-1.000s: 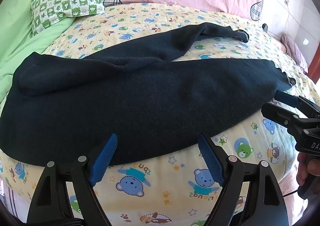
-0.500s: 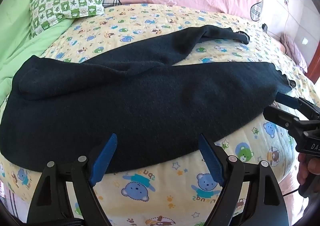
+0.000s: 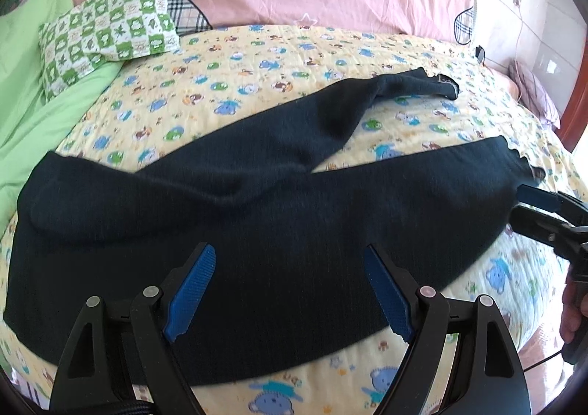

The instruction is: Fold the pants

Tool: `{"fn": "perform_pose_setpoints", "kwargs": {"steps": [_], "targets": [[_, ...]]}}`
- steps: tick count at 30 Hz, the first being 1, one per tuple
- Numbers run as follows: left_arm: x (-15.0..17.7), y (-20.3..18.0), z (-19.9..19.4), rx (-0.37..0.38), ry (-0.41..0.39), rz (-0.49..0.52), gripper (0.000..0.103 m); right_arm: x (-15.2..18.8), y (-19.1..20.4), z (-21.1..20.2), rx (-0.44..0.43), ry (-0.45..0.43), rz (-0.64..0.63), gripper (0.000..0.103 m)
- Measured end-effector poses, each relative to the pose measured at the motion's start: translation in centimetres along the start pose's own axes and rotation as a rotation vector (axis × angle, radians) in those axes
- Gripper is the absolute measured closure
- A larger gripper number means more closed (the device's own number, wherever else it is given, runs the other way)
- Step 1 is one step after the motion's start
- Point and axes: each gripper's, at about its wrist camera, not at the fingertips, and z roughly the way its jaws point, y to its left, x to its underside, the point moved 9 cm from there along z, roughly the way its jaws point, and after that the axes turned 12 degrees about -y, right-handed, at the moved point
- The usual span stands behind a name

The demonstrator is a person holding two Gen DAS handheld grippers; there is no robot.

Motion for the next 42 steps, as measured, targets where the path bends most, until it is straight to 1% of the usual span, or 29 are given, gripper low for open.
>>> {"fn": "perform_pose_setpoints", "kwargs": {"steps": [4, 5, 6, 9, 10, 12, 16, 22, 26, 28, 31, 33, 34, 36, 37, 38, 39, 40, 41, 42], "targets": [[-1.1, -0.4, 1.3, 0.010, 0.008, 0.019, 0.019, -1.1, -0.7, -0.8, -0.013, -0.020, 0.051, 0.014], [-1.4, -0.6, 1.7, 0.013, 0.009, 0.024, 0.019, -1.8, -1.2, -1.2, -0.015, -0.065, 0.055, 0.014], [-1.7, -0.7, 2.0, 0.014, 0.010, 0.030, 0.019, -2.2, -1.6, -1.4, -0.020, -0.084, 0.072, 0.014], [-2.8, -1.6, 3.5, 0.027, 0.017, 0.052, 0.019, -3.6, -3.2, -1.1, 0.012, -0.100, 0.083, 0.014], [-3.3, -1.9, 4.1, 0.026, 0.022, 0.063, 0.019, -3.9, -3.7, -0.7, 0.033, -0.082, 0.088, 0.014], [-4.0, -2.7, 5.0, 0.045, 0.032, 0.076, 0.019, -4.9, -5.4, 0.3, 0.066, -0.078, 0.121, 0.014], [-5.8, -4.6, 7.4, 0.061, 0.039, 0.129, 0.019, -6.6, -7.9, 2.1, 0.093, -0.066, 0.192, 0.014], [-7.8, -6.6, 10.7, 0.066, 0.060, 0.194, 0.019, -9.4, -12.5, 5.2, 0.152, -0.082, 0.350, 0.014], [-9.0, -7.2, 12.9, 0.041, 0.063, 0.233, 0.019, -10.8, -14.8, 7.3, 0.186, -0.084, 0.431, 0.014], [-9.3, -7.2, 14.1, 0.030, 0.074, 0.239, 0.019, -11.4, -15.4, 8.4, 0.186, -0.083, 0.462, 0.014], [-9.8, -7.3, 15.5, 0.016, 0.083, 0.263, 0.019, -11.6, -16.2, 10.3, 0.168, -0.058, 0.530, 0.015], [-9.8, -7.3, 16.3, 0.005, 0.092, 0.282, 0.019, -11.6, -17.0, 11.8, 0.156, -0.047, 0.599, 0.018], [-9.9, -7.2, 16.9, -0.003, 0.096, 0.292, 0.019, -11.6, -17.3, 12.0, 0.156, -0.051, 0.611, 0.023], [-10.0, -6.8, 17.6, -0.020, 0.105, 0.304, 0.021, -11.7, -18.0, 12.8, 0.170, -0.052, 0.637, 0.038], [-9.9, -6.5, 18.0, -0.022, 0.113, 0.310, 0.027, -11.7, -18.2, 13.0, 0.174, -0.056, 0.639, 0.055], [-9.8, -6.3, 18.1, -0.018, 0.120, 0.316, 0.055, -11.9, -18.3, 13.3, 0.180, -0.056, 0.635, 0.075], [-9.7, -6.1, 18.2, -0.012, 0.135, 0.315, 0.071, -12.0, -18.5, 13.3, 0.188, -0.058, 0.630, 0.084], [-9.8, -5.9, 18.0, 0.014, 0.139, 0.300, 0.072, -12.1, -18.6, 13.2, 0.190, -0.064, 0.627, 0.089], [-9.9, -5.7, 17.4, 0.031, 0.129, 0.291, 0.079, -12.3, -18.5, 12.8, 0.188, -0.083, 0.616, 0.091], [-10.0, -5.6, 16.9, 0.038, 0.123, 0.290, 0.084, -12.6, -18.2, 12.2, 0.183, -0.099, 0.593, 0.092]]}}
